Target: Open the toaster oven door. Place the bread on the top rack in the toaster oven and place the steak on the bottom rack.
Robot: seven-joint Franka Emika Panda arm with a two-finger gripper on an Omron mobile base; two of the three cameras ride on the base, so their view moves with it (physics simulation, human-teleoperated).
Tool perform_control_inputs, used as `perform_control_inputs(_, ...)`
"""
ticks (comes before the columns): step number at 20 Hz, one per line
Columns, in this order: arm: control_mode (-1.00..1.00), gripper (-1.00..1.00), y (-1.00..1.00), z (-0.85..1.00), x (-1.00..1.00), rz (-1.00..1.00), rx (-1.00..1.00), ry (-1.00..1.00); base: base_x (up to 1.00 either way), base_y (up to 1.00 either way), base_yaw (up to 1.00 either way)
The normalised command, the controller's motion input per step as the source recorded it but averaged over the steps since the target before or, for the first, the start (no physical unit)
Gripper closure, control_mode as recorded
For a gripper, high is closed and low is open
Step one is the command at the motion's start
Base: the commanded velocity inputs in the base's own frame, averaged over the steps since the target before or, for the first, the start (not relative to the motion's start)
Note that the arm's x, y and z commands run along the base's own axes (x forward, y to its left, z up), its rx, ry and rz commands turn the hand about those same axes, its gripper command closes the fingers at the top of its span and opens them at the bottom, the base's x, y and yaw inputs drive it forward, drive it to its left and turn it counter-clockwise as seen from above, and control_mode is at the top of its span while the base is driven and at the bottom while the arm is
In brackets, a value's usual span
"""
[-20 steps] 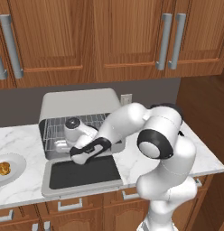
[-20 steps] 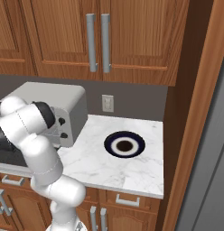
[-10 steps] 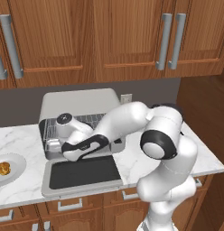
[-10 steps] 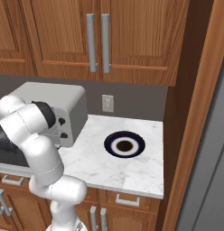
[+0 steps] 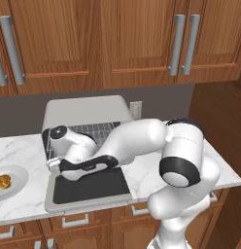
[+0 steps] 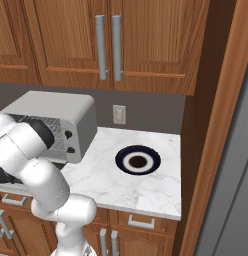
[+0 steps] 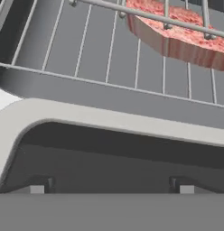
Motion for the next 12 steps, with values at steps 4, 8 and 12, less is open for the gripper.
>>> perform_control_inputs(4,-1.00,-1.00,-0.06,0.20,-0.23,0.21,-0.09,-0.18,0.00,0.00,0.00)
perform_control_inputs(8,-1.00,-1.00,-0.09,0.25,-0.04,0.11,0.00,-0.23,0.00,0.00,0.00)
perform_control_inputs(12,-1.00,-1.00,-0.12,0.24,-0.01,0.11,0.00,-0.25,0.00,0.00,0.00)
